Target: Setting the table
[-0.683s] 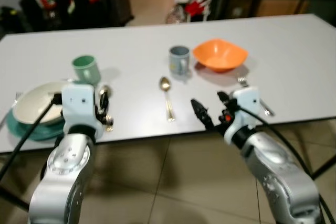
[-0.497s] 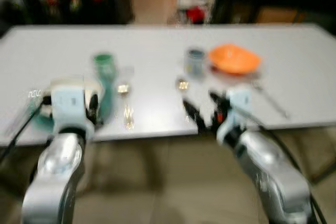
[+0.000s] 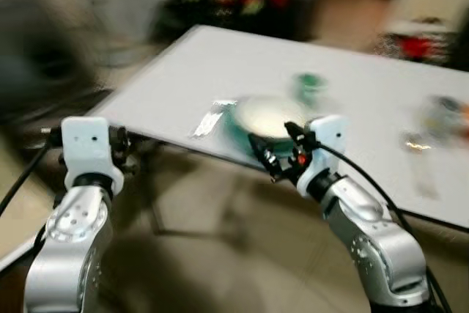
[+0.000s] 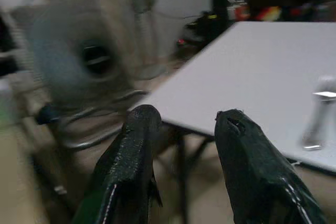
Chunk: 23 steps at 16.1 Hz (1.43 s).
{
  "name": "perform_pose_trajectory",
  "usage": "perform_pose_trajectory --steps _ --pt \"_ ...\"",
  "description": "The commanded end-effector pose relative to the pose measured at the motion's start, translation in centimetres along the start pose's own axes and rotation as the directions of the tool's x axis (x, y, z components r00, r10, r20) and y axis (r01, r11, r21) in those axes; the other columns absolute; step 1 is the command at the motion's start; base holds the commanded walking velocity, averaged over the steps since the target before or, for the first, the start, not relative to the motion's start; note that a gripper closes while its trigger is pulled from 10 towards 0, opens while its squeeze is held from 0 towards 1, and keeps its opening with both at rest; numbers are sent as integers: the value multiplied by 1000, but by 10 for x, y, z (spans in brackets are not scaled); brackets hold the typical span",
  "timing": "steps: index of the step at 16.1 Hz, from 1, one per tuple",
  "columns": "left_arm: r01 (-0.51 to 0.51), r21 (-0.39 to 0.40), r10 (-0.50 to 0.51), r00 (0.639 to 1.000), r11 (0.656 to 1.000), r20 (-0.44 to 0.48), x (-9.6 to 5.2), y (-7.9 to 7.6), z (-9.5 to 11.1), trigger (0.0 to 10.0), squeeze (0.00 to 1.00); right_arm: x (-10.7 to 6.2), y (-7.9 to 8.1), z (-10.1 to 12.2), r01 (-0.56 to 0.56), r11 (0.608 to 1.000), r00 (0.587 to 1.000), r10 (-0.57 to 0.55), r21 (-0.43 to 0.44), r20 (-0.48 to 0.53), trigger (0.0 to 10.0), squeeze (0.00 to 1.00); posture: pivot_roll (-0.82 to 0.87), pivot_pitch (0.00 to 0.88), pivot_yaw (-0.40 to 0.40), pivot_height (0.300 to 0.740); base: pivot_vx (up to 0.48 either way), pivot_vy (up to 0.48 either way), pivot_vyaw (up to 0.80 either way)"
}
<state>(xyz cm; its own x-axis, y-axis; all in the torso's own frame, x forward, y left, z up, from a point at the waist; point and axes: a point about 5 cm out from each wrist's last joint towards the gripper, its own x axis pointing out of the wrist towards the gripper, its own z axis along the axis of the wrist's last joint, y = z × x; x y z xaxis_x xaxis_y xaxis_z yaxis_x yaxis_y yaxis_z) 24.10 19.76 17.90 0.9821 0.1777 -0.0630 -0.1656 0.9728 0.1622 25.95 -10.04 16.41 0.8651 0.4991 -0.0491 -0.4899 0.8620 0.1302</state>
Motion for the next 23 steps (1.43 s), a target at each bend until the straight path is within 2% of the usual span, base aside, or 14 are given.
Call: perform_pose_trajectory --steps 1,9,16,17,19,23 --pt "37 -1 -37 999 999 12 -1 -7 4 10000 0 -3 -5 0 10 1000 1000 -10 0 -7 10000 0 -29 0 21 740 0 330 800" --pt "32 10 -32 999 999 20 -8 -7 8 10000 0 -1 -2 -6 -58 998 998 58 7 -36 10000 0 10 0 3 740 0 331 800" --pt "39 19 -40 999 999 16 -10 -9 9 10000 0 -3 -1 -8 -71 997 997 71 9 -39 10000 0 11 0 11 740 0 318 800" --pt "57 99 -59 998 993 16 -8 -10 10 10000 0 -3 -3 -9 -66 998 997 67 10 -39 10000 0 6 0 14 740 0 0 800" --pt "46 104 -48 999 994 16 -5 -9 10 10000 0 -2 -5 -8 -56 998 998 56 5 -38 10000 0 4 0 15 740 0 -480 219" --pt "53 97 -56 998 994 22 4 -11 13 10000 0 5 -21 -4 49 997 999 -48 53 -19 10000 0 -8 0 30 740 0 -480 0"
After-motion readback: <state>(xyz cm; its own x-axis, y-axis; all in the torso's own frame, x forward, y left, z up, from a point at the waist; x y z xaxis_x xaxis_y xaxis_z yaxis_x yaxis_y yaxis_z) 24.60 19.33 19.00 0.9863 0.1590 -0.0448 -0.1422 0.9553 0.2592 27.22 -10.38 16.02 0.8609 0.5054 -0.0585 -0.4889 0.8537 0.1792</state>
